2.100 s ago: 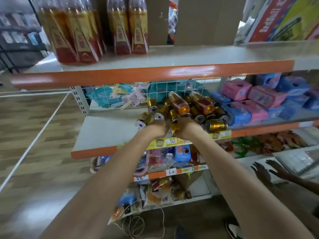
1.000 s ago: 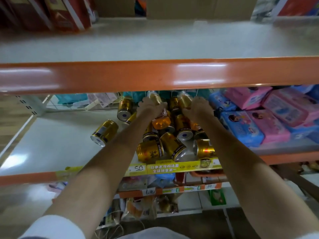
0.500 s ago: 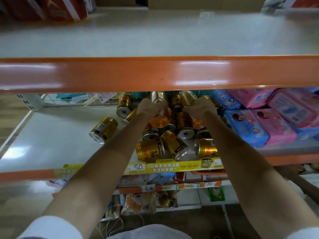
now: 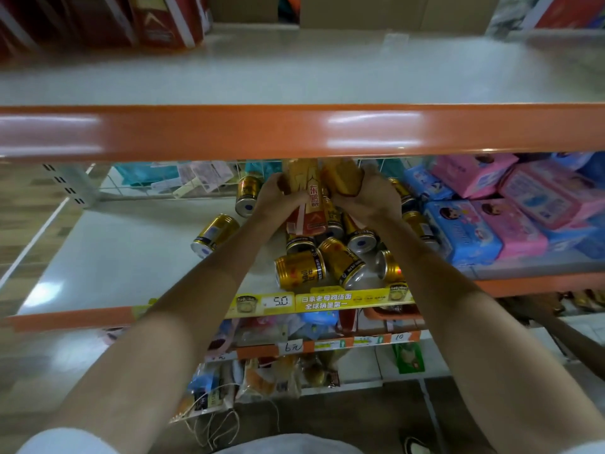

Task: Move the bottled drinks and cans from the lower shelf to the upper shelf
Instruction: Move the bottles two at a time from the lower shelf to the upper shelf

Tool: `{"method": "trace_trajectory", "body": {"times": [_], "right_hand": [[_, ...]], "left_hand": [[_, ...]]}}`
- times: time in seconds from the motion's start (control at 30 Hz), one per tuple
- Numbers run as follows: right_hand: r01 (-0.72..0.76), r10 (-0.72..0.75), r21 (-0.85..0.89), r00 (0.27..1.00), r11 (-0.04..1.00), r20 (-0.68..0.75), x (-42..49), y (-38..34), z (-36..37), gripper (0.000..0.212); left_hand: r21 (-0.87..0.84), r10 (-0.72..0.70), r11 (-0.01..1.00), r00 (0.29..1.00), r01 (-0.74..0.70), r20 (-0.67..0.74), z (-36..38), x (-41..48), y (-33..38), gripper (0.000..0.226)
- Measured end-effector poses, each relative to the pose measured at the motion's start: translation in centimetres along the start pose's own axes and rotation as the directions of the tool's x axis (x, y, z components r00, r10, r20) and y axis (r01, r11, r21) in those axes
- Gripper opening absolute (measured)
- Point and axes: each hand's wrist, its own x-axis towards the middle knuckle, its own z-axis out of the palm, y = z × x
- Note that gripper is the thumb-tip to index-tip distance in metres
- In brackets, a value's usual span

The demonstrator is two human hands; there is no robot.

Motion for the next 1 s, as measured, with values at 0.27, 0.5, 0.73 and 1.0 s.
{"method": "trace_trajectory", "body": {"times": [0.27, 0.5, 0.73, 1.0], "right_hand": [[0.009, 0.001, 0.145, 0.998, 0.989, -0.068, -5.6, -6.5, 2.2, 0.089], [0.103, -0.065, 0.3, 0.989, 0.948, -0.133, -10.9, -16.2, 7.4, 0.095], [0.072, -0.043, 0.37, 0.995, 0.926, -0.087, -14.2, -22.9, 12.6, 0.094], [0.055, -0.049, 0.314, 0.998, 0.948, -0.025, -15.3, -24.9, 17.0, 0.088]], "left_hand": [[-0.144, 0.035, 0.989, 0.999, -0.039, -0.03, -9.7, -4.3, -1.4, 0.049], [-0.017, 0.013, 1.0, 0.996, -0.014, -0.084, -19.9, -7.2, -3.7, 0.054], [-0.095, -0.021, 0.995, 0.996, 0.013, -0.082, -27.2, -8.9, -7.3, 0.078], [-0.104, -0.068, 0.993, 0.995, 0.061, -0.068, -29.5, -9.6, -11.1, 0.071]]}}
